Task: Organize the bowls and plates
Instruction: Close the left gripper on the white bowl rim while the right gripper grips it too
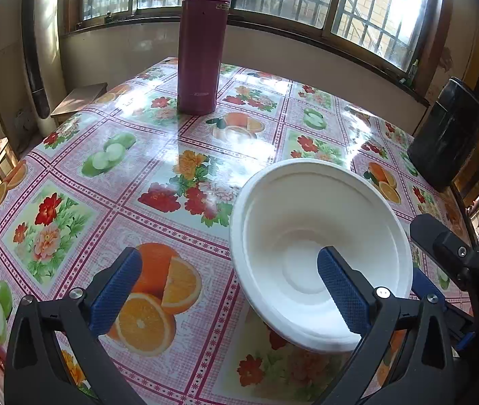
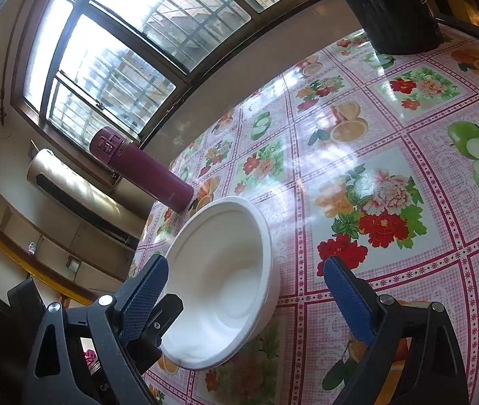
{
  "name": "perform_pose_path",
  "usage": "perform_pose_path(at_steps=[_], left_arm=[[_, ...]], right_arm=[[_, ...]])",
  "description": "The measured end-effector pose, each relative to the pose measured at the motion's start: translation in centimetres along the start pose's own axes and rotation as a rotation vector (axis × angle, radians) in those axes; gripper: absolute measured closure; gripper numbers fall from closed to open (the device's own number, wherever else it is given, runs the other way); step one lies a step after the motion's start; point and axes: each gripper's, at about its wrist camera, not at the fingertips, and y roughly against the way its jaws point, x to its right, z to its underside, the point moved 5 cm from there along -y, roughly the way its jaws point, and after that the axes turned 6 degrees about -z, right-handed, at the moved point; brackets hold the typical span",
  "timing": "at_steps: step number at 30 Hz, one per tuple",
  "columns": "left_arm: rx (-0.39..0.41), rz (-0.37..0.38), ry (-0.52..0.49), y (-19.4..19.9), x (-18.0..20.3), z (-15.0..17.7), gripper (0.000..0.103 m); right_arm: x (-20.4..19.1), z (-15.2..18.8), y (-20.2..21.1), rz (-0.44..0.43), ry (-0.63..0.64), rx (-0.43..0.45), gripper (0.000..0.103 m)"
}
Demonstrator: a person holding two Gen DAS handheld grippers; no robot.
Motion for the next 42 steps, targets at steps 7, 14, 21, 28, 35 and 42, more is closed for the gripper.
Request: perform_pose_path(at_steps=[7, 14, 21, 28, 35, 42], left_arm=[[-0.006, 0.009, 0.002, -0.2, -0.1, 0.0, 0.000], [-0.002, 0.016, -0.002, -0.2, 0.1, 0.1, 0.000], [-0.017, 0.033, 0.001, -0.6, 0.1, 0.3, 0.000], [-0.023, 0.055, 0.004, -0.8, 0.3, 0.4, 0.000], [-0.033, 0.068, 0.017, -1.1, 0.2, 0.5, 0.000], [-0.062, 0.092, 0.016, -1.6, 0.4, 0.7, 0.023]], right_arm=[[-0.1, 0.2, -0.1, 0.016, 0.018, -0.008, 0.021], [0.0, 0.3, 0.1, 0.021, 0.013, -0.003, 0.025], [-0.2, 0.4, 0.0, 0.020, 0.016, -0.013, 0.033], [-0.4, 0.5, -0.1, 0.021, 0.025, -0.016, 0.035], [-0.4, 0.7, -0.4, 0.031, 0.037, -0.025, 0.046], [-0.4, 1.0, -0.8, 0.056, 0.048, -0.033, 0.060]])
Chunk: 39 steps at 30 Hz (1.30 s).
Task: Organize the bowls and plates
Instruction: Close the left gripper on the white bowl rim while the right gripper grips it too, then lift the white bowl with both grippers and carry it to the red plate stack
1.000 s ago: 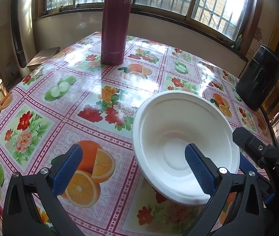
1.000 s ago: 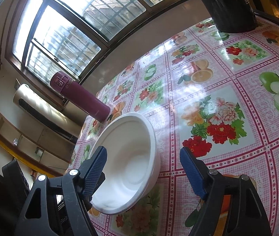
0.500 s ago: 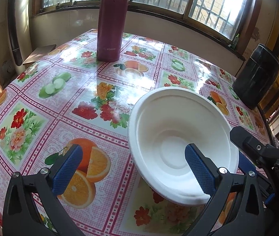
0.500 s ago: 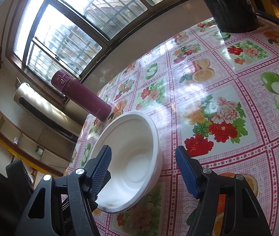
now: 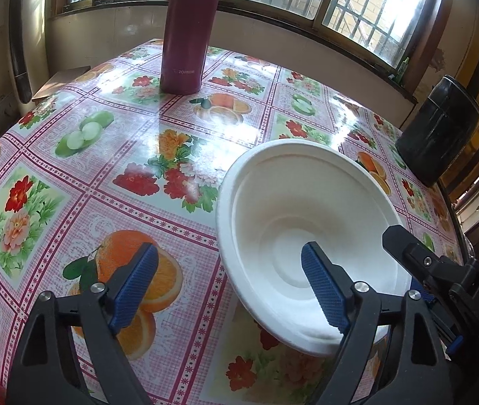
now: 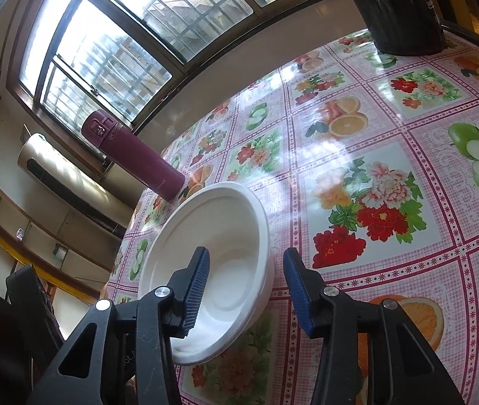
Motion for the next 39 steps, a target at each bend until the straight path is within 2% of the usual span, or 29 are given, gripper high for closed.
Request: perform_pose_path(at_steps=[2, 4, 6, 9, 11, 16, 39], left_arm=[[-0.013, 0.004, -0.001, -0.2, 0.1, 0.2, 0.028], [-0.026, 0.010, -0.002, -0.5, 0.2, 0.3, 0.044], [-0.035, 0.009, -0.008, -0.8, 0.3, 0.5, 0.055], [-0.047, 0.016, -0.006, -1.1, 0.3, 0.7, 0.064], [-0.048, 0.019, -0.007, -1.0, 0.2, 0.7, 0.074], [-0.053, 0.030, -0.012, -0.8, 0.4, 0.7, 0.077], [-0.010, 0.036, -0.071, 0.6, 1.6, 1.0, 0.078]], right_arm=[[0.1, 0.1, -0.1, 0.009, 0.002, -0.002, 0.065], [0.2, 0.1, -0.2, 0.019, 0.002, -0.004, 0.074], [0.3, 0.2, -0.3, 0.034, 0.002, -0.004, 0.085], [0.5, 0.3, -0.5, 0.036, -0.009, -0.016, 0.088], [0.7, 0.4, -0.6, 0.032, -0.015, -0.020, 0.090], [0.4, 0.5, -0.5, 0.032, -0.005, -0.019, 0.093], [0.3, 1.1, 1.1, 0.031, 0.004, -0.001, 0.092]])
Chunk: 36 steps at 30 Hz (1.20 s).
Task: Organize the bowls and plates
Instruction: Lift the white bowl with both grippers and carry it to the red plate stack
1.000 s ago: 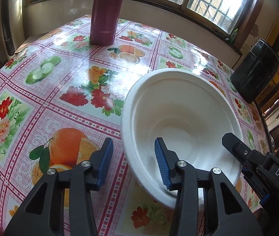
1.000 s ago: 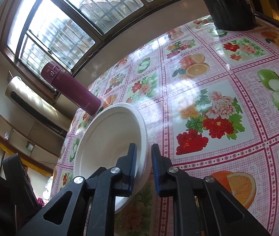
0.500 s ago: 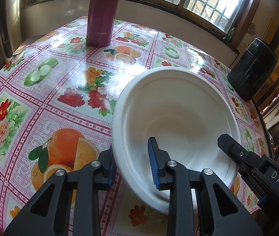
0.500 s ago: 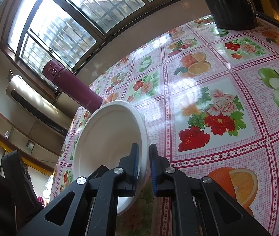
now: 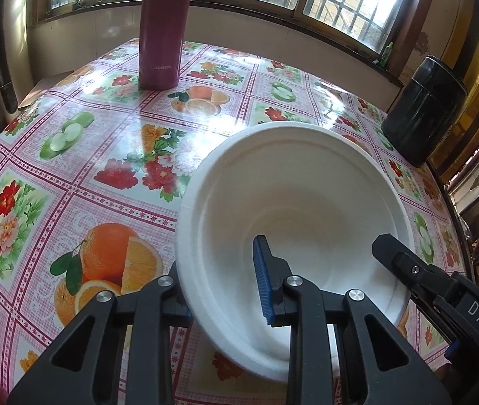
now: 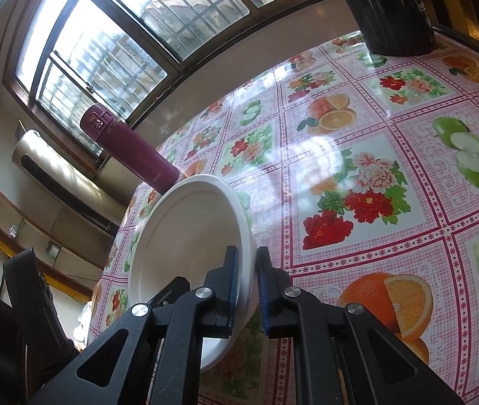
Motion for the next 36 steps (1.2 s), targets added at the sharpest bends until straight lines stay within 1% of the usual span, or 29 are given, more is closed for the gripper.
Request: perform_pose_path(at_steps=[8, 14, 26, 36], left_arm=[[0.033, -0.007, -0.060, 1.3, 1.1, 0.9, 0.078], [0.053, -0.010, -0.090, 2.6, 1.3, 1.8, 0.078], [0.098, -0.013, -0.123, 5.6, 1.1, 4.0, 0.078], [0.130, -0.020, -0.143, 8.0, 0.6, 5.9, 0.078]], right_arm=[[1.2, 0.7, 1.4, -0.019, -0.049, 0.002, 0.092], [1.6, 1.6, 2.8, -0.056, -0.089, -0.005, 0.092], [0.9, 4.1, 6.5, -0.098, -0.094, 0.020, 0.092], [-0.6, 6.1, 10.3, -0.158, -0.090, 0.048, 0.090]])
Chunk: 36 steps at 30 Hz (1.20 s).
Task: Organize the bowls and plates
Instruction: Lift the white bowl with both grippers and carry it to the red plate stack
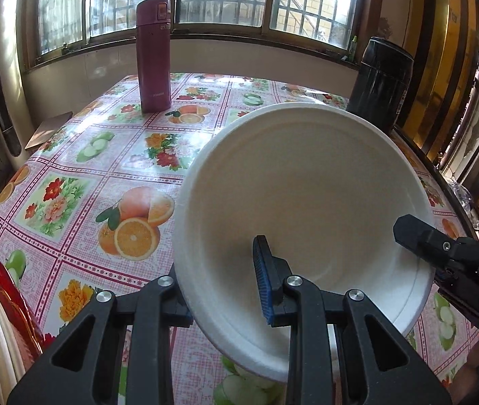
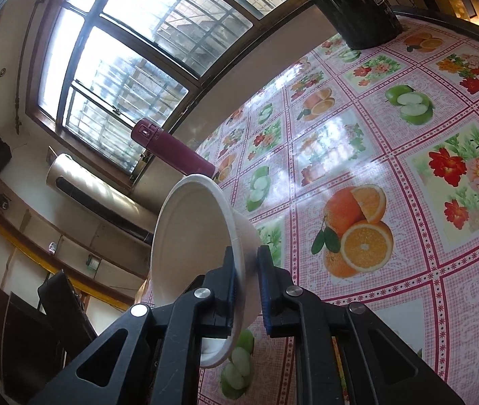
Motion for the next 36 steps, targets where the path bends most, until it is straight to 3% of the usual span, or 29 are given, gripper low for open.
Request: perform_pose_path(at_steps=[11, 36], left_arm=[[0.051, 0.003, -0.005, 4.0, -1.9, 0.9, 0.078], [0.166, -0.121, 0.080, 11.2, -11.0, 2.6, 0.077]], right_arm=[[-2.2, 2.0, 1.3, -0.069, -0.015, -0.023, 0.091], [-12.6, 7.7, -0.6, -0.229, 0.083, -0.132, 0.089]])
